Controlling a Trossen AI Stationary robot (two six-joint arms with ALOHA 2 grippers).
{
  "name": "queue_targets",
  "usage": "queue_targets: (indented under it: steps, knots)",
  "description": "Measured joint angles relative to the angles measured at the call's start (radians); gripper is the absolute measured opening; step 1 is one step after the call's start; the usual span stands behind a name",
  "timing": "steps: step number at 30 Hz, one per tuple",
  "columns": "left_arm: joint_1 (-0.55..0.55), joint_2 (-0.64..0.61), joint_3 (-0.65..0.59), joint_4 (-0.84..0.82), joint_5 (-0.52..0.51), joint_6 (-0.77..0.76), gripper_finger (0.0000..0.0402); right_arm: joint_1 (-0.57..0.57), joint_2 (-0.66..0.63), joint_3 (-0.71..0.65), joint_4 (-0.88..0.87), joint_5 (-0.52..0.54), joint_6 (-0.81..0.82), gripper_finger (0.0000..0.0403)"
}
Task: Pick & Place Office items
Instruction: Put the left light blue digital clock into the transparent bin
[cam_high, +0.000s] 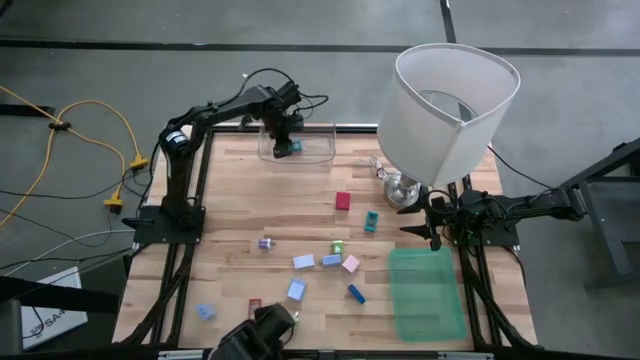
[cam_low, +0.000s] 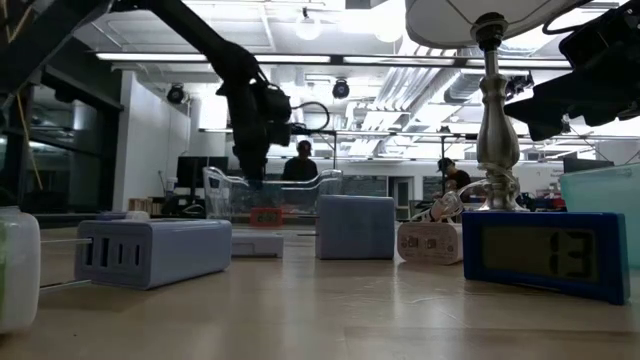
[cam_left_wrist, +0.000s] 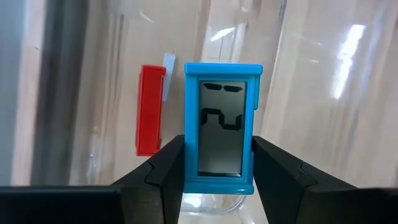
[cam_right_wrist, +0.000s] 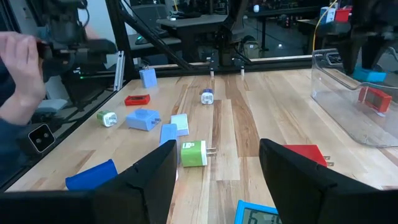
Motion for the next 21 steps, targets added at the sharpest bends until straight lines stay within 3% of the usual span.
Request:
queue_targets:
  steps: [21]
  knots:
    - [-0.068, 0.060, 0.000, 0.050, -0.106, 0.034, 0.0152, 0.000, 0.000, 0.000, 0.000, 0.000, 0.000, 0.0215]
